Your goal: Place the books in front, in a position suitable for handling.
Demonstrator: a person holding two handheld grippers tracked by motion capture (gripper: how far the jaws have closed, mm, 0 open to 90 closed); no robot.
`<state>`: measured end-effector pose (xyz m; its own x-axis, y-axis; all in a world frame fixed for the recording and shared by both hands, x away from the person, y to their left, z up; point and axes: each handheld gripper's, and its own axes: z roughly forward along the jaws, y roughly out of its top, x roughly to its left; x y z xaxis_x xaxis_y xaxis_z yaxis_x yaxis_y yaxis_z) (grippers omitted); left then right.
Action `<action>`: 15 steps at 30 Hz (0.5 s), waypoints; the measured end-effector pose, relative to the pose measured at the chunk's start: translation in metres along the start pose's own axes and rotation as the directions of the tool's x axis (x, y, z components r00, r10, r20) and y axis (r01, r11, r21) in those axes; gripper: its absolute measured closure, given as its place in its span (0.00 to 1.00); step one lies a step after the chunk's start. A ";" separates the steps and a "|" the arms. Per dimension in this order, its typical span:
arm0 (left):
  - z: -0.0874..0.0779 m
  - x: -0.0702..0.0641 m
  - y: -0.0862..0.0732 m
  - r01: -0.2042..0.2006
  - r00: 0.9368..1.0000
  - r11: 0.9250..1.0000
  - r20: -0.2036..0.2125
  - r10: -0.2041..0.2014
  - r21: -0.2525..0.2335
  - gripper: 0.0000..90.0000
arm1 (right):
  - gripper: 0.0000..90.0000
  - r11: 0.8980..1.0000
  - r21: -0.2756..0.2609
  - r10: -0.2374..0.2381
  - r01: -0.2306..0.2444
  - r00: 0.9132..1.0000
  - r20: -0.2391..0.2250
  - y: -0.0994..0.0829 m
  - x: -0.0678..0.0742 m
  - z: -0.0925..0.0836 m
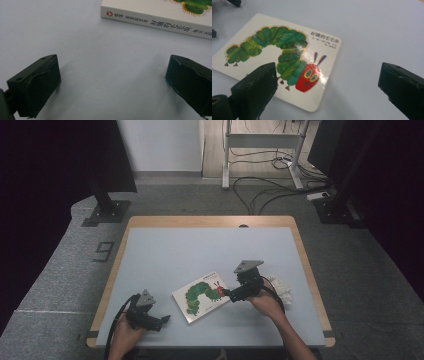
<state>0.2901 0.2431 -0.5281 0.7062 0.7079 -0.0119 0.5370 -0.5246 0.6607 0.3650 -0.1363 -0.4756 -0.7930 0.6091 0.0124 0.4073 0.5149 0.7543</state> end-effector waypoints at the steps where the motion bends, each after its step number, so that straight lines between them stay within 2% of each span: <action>1: 0.000 0.000 0.000 0.000 1.000 1.000 -0.001 0.000 0.001 0.00 | 0.02 1.000 0.000 0.002 -0.002 1.000 0.005 -0.001 -0.002 -0.003; 15: 0.000 0.000 0.000 -0.002 1.000 1.000 0.001 0.002 0.000 0.00 | 0.02 0.999 -0.028 0.019 -0.017 0.997 0.069 -0.023 -0.020 -0.046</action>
<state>0.2902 0.2433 -0.5284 0.7080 0.7062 -0.0115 0.5356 -0.5262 0.6605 0.3506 -0.1882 -0.4631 -0.7521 0.6588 -0.0184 0.4078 0.4871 0.7723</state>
